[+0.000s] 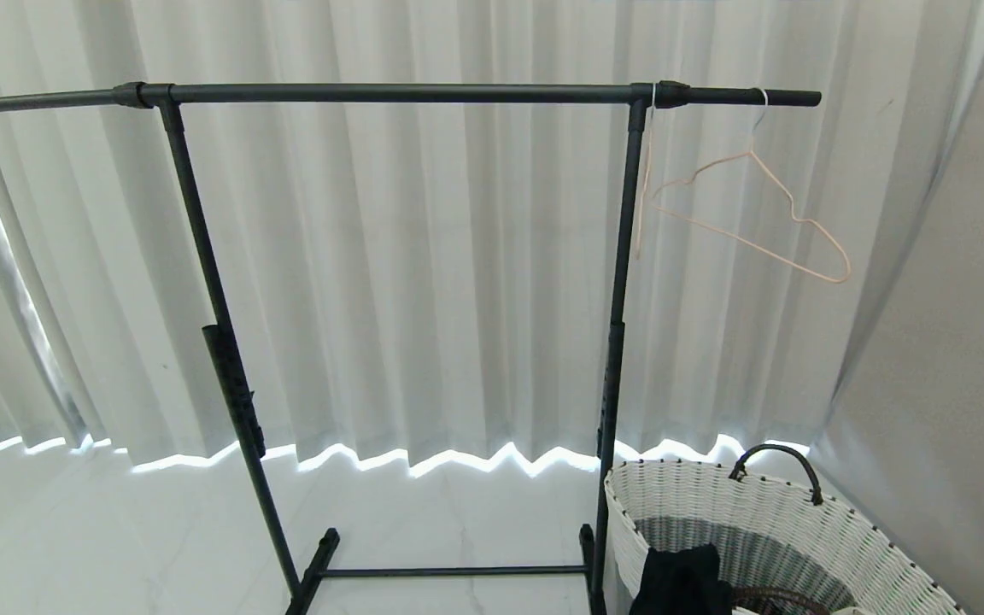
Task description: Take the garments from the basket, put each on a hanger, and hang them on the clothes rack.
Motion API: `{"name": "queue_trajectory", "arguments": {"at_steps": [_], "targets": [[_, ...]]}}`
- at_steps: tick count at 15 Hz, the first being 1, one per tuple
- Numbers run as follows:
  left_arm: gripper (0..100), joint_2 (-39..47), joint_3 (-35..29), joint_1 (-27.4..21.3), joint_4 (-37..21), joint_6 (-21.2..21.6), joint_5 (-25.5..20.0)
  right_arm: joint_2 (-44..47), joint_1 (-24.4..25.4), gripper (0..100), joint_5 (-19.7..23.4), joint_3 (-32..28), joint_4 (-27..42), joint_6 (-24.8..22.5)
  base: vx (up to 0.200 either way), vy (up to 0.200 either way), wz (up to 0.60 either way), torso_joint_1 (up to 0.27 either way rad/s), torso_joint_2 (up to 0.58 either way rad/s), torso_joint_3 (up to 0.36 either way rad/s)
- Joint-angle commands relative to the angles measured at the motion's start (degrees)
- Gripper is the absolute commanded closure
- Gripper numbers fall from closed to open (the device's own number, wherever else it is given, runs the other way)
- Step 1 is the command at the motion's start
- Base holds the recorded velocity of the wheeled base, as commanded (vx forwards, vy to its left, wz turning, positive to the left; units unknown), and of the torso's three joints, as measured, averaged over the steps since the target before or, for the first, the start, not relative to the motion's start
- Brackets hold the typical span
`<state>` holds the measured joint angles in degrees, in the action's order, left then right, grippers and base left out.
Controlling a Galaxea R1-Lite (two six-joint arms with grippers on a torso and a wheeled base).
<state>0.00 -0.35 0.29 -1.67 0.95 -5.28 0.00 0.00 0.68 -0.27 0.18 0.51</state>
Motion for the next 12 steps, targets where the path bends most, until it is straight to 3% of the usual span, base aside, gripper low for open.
{"name": "queue_trajectory", "arguments": {"at_steps": [1,7,8,10,12], "targets": [[0,0.0,0.0,0.0,0.0,0.0,0.0,0.0,0.0,0,0.1,0.0,0.0,0.0,0.0,0.0,0.0,0.0,0.0,0.0],[0,0.0,0.0,0.1,0.0,0.0,0.0,0.0,0.0,0,0.1,0.1,-0.3,-4.3,0.0,0.0,0.0,0.0,0.0,0.0],[0,0.0,0.0,0.1,0.0,0.0,0.0,0.4,0.1,0,1.3,-2.4,-0.7,-3.8,0.0,0.0,0.0,0.0,0.0,0.0],[0,0.0,0.0,0.0,0.0,0.0,0.0,10.4,3.3,0,4.1,-14.1,2.0,-0.2,0.0,0.0,0.0,0.0,0.0,0.0],[0,0.0,0.0,0.1,0.1,0.0,0.0,22.0,5.4,0,4.1,-18.6,3.8,-3.0,0.0,0.0,0.0,0.0,0.0,0.0]]}}
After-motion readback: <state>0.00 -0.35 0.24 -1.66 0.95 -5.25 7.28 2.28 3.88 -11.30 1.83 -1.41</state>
